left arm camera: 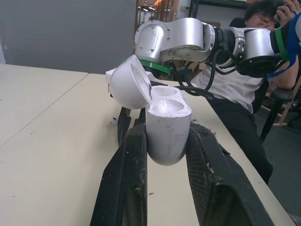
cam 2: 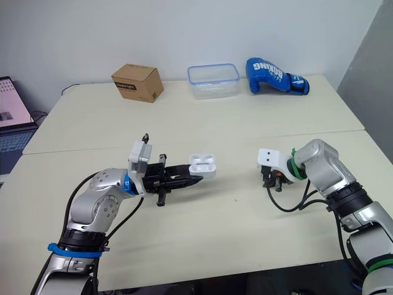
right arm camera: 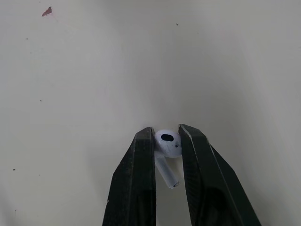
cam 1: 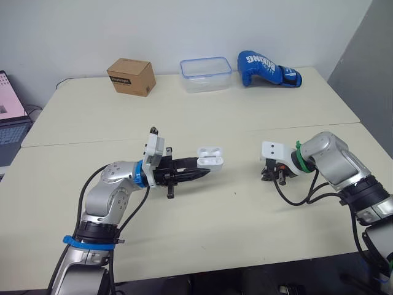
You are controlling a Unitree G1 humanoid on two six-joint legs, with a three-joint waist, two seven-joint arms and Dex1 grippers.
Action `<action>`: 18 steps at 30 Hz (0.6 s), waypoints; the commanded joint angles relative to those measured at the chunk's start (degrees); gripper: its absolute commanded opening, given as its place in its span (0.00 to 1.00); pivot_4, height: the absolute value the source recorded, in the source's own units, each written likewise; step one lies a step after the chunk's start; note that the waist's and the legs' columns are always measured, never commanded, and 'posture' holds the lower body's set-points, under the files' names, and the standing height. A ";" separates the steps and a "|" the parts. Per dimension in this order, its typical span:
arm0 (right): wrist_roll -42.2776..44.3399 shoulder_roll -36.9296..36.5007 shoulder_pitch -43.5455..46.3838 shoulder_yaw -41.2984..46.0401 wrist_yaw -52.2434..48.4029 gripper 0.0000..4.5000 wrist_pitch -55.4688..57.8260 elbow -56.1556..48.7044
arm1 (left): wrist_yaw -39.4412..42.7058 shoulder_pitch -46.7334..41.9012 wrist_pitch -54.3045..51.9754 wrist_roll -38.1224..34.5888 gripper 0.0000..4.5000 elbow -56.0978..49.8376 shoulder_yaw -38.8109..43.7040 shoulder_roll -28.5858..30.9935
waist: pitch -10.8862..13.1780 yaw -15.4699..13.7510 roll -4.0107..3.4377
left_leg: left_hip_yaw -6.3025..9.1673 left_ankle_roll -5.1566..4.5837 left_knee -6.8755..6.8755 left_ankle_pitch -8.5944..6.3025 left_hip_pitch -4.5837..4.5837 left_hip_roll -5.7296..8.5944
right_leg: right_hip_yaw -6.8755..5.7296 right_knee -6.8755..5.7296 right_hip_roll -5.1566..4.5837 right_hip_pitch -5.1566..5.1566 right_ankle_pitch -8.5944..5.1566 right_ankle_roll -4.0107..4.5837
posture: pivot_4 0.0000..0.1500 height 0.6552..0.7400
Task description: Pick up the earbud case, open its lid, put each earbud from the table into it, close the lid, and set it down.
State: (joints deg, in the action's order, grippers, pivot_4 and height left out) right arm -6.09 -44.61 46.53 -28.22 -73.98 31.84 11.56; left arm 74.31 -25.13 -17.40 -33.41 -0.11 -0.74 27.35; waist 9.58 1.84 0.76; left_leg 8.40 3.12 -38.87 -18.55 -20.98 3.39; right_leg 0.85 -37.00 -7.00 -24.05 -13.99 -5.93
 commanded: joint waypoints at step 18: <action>-2.07 -16.04 -11.37 2.15 -10.17 0.09 -7.16 -18.35 | -0.96 -0.77 -1.02 -0.71 0.18 -3.11 -1.03 0.11 | 0.00 -0.17 0.00 | -0.04 0.00 0.00 0.00 -0.03 -0.02 | 0.00 -0.01 0.00 -0.02 0.00 -0.01 | 1.00 0.89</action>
State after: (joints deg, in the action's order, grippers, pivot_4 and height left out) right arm -7.84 -60.19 35.33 -28.04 -84.54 24.44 -4.84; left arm 73.25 -25.32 -18.56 -33.44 -0.78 -2.04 27.37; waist 9.59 1.67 0.75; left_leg 8.36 3.11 -38.87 -18.55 -21.01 3.36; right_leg 0.85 -37.01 -7.00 -24.07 -13.99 -5.93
